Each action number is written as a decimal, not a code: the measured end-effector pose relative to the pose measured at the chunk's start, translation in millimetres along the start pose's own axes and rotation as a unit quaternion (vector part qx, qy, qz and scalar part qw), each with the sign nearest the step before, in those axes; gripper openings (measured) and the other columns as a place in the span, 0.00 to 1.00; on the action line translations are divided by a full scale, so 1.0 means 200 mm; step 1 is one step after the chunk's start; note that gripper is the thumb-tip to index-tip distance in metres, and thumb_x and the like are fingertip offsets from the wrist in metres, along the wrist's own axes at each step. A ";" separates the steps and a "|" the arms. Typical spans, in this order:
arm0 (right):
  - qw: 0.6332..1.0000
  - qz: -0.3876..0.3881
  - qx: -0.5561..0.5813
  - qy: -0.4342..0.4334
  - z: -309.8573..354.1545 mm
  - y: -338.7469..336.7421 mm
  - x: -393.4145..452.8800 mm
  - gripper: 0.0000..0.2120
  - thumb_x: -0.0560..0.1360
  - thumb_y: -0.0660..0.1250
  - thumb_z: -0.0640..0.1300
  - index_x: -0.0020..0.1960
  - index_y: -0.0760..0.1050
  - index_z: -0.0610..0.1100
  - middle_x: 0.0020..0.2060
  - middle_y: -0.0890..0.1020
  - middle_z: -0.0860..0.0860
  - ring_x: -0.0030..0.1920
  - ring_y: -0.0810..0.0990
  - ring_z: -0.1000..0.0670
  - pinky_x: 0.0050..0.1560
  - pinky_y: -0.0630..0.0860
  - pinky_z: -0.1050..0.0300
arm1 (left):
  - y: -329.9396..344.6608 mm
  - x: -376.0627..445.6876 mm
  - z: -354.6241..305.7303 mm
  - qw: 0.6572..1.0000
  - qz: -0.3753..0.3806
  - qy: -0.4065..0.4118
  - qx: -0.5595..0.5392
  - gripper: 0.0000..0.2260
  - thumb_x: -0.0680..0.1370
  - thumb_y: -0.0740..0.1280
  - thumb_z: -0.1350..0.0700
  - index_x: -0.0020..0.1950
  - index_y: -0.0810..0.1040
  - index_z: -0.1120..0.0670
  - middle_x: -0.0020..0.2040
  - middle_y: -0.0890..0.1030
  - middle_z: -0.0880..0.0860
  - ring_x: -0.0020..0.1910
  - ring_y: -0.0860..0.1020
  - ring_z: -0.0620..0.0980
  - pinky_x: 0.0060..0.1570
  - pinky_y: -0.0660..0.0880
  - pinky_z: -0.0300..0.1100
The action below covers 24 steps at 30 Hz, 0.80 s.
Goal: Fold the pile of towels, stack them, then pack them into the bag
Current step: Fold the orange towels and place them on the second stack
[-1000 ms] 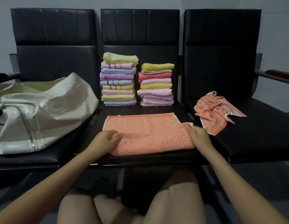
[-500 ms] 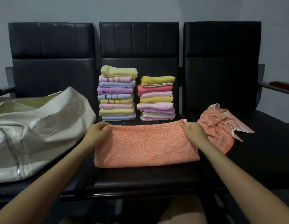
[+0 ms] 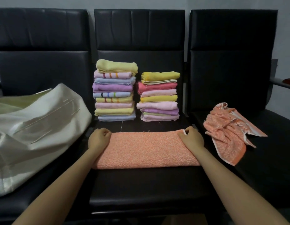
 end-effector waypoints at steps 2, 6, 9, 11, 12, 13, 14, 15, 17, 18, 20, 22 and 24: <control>1.000 0.000 -0.003 0.014 -0.01 -0.01 -0.01 0.22 0.76 0.64 0.57 0.58 0.74 0.40 0.54 0.78 0.43 0.52 0.78 0.43 0.47 0.72 0.53 | 0.01 0.00 -0.03 0.999 0.023 -0.002 0.041 0.09 0.79 0.63 0.55 0.55 0.81 0.54 0.54 0.80 0.57 0.56 0.76 0.56 0.51 0.72 0.48; 0.997 0.021 -0.063 0.046 -0.04 -0.03 -0.09 0.32 0.73 0.62 0.67 0.57 0.76 0.38 0.53 0.80 0.42 0.51 0.79 0.42 0.42 0.70 0.55 | -0.02 -0.10 -0.24 0.986 0.009 0.061 0.152 0.15 0.79 0.62 0.55 0.65 0.75 0.55 0.63 0.73 0.59 0.62 0.70 0.60 0.57 0.70 0.52; 0.994 0.065 -0.063 0.061 -0.03 -0.04 -0.18 0.35 0.71 0.62 0.70 0.57 0.77 0.38 0.54 0.79 0.43 0.52 0.79 0.43 0.44 0.72 0.55 | 0.02 -0.27 -0.51 0.977 0.027 0.187 0.093 0.17 0.80 0.62 0.51 0.67 0.75 0.54 0.67 0.74 0.56 0.66 0.70 0.56 0.64 0.67 0.50; 0.992 0.104 -0.019 0.071 -0.02 -0.04 -0.24 0.34 0.69 0.65 0.70 0.56 0.78 0.40 0.52 0.80 0.45 0.51 0.80 0.45 0.44 0.72 0.55 | 0.11 -0.39 -0.63 0.966 0.116 0.220 0.070 0.20 0.82 0.57 0.46 0.72 0.71 0.52 0.74 0.68 0.54 0.73 0.64 0.53 0.72 0.61 0.50; 0.990 0.121 0.012 0.073 -0.02 -0.05 -0.26 0.30 0.69 0.67 0.67 0.54 0.78 0.41 0.50 0.81 0.46 0.49 0.80 0.46 0.44 0.73 0.55 | 0.17 -0.45 -0.66 0.957 0.165 0.224 0.087 0.22 0.83 0.55 0.45 0.75 0.66 0.50 0.77 0.63 0.53 0.76 0.59 0.52 0.74 0.56 0.51; 0.988 0.132 0.044 0.074 -0.02 -0.07 -0.28 0.25 0.70 0.69 0.63 0.52 0.79 0.42 0.47 0.82 0.47 0.46 0.80 0.47 0.44 0.75 0.54 | 0.23 -0.50 -0.68 0.946 0.203 0.223 0.119 0.23 0.83 0.52 0.43 0.78 0.61 0.49 0.79 0.58 0.52 0.78 0.55 0.51 0.76 0.51 0.52; 0.985 0.136 0.076 0.074 -0.01 -0.09 -0.29 0.19 0.71 0.70 0.57 0.51 0.80 0.42 0.46 0.82 0.47 0.45 0.81 0.47 0.45 0.77 0.53 | 0.27 -0.53 -0.68 0.937 0.226 0.219 0.150 0.24 0.83 0.49 0.43 0.79 0.57 0.48 0.80 0.55 0.51 0.78 0.52 0.50 0.76 0.47 0.52; 0.981 0.136 0.113 0.077 0.00 -0.12 -0.30 0.15 0.72 0.70 0.52 0.51 0.80 0.42 0.45 0.83 0.46 0.43 0.81 0.48 0.45 0.77 0.53 | 0.29 -0.55 -0.68 0.932 0.233 0.217 0.171 0.24 0.84 0.47 0.43 0.79 0.54 0.48 0.80 0.53 0.50 0.79 0.51 0.49 0.76 0.45 0.52; 0.965 0.146 0.198 0.086 0.04 -0.18 -0.33 0.11 0.75 0.68 0.44 0.54 0.78 0.39 0.43 0.81 0.47 0.41 0.79 0.49 0.40 0.75 0.56 | 0.29 -0.56 -0.68 0.933 0.227 0.216 0.177 0.24 0.84 0.47 0.43 0.79 0.54 0.48 0.80 0.53 0.50 0.78 0.51 0.49 0.75 0.45 0.52; 0.959 0.149 0.224 0.085 0.07 -0.20 -0.34 0.11 0.76 0.68 0.42 0.55 0.77 0.38 0.42 0.79 0.48 0.40 0.78 0.50 0.38 0.73 0.57 | 0.29 -0.55 -0.68 0.934 0.225 0.221 0.170 0.24 0.84 0.48 0.43 0.79 0.55 0.48 0.80 0.54 0.50 0.78 0.53 0.49 0.75 0.47 0.51; 0.955 0.140 0.253 0.066 0.17 -0.25 -0.35 0.10 0.76 0.67 0.40 0.56 0.77 0.37 0.40 0.78 0.49 0.38 0.77 0.51 0.37 0.71 0.57 | 0.27 -0.53 -0.67 0.945 0.213 0.222 0.111 0.24 0.82 0.49 0.44 0.77 0.63 0.50 0.77 0.63 0.52 0.76 0.60 0.52 0.74 0.53 0.49; 0.943 0.139 0.299 0.041 0.30 -0.28 -0.36 0.09 0.76 0.66 0.39 0.56 0.78 0.37 0.40 0.79 0.47 0.37 0.77 0.51 0.36 0.72 0.58 | 0.22 -0.49 -0.64 0.967 0.178 0.181 -0.019 0.22 0.81 0.51 0.48 0.70 0.73 0.53 0.69 0.74 0.53 0.69 0.70 0.52 0.68 0.64 0.45; 0.930 0.162 0.329 0.005 0.44 -0.27 -0.39 0.09 0.77 0.66 0.39 0.56 0.79 0.38 0.44 0.81 0.43 0.38 0.78 0.52 0.37 0.73 0.61 | 0.16 -0.47 -0.57 0.972 0.148 0.089 -0.158 0.17 0.83 0.53 0.53 0.65 0.76 0.54 0.59 0.81 0.51 0.62 0.76 0.50 0.61 0.69 0.43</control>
Point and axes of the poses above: each hand's wrist, its own x-axis towards the middle knuckle, its own y-axis out of the palm, z = x × y, the point moved 7 cm from there along x, towards the middle knuckle
